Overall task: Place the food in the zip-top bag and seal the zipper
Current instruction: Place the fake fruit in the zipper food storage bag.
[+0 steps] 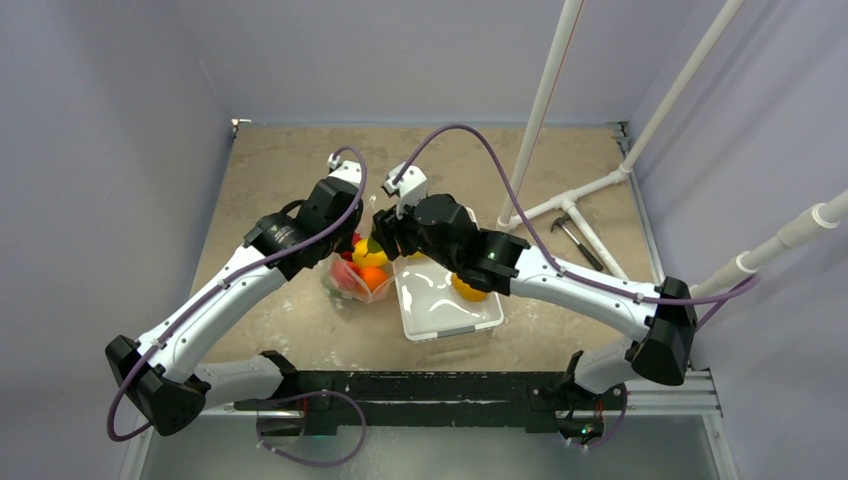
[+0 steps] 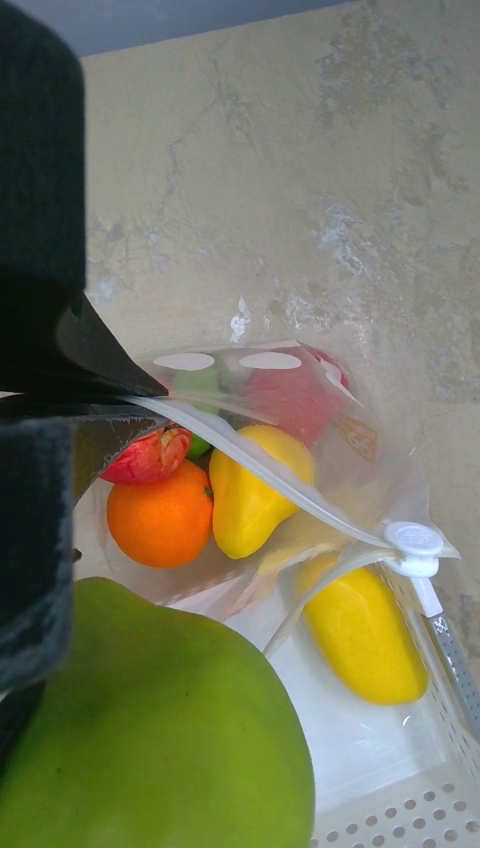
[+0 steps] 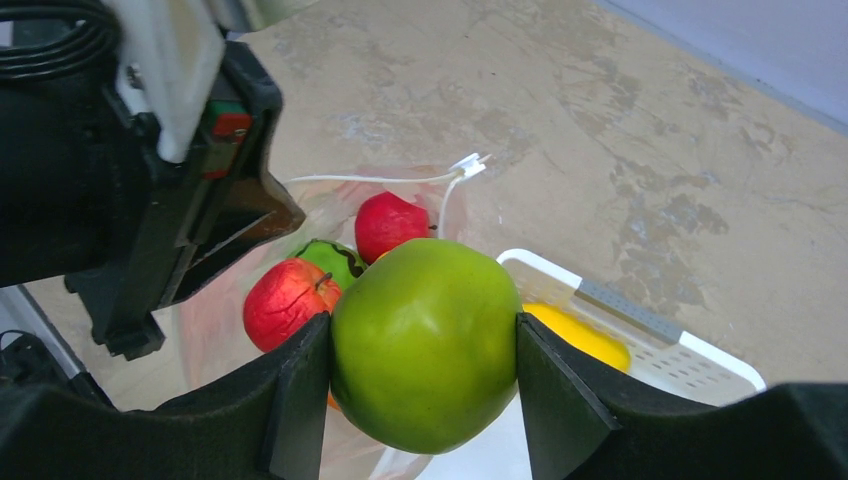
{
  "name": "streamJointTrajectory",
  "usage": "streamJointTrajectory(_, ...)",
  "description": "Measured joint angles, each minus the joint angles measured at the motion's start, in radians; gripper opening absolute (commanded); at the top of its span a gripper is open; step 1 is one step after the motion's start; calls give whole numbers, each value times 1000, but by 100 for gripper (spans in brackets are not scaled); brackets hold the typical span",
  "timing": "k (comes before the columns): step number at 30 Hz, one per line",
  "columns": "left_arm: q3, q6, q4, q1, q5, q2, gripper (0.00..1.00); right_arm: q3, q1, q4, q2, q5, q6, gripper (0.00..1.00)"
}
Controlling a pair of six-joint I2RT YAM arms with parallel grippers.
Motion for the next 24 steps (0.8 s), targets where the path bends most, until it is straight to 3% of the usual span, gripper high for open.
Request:
streamJointTrajectory(11,0,-9,-3,0,-6,0,0,-16,34,68,0,-22,-18,83)
streamJointTrajectory(24,0,-10,-3,0,-9,0,0,-19,39,71,-6,-8,-5,92)
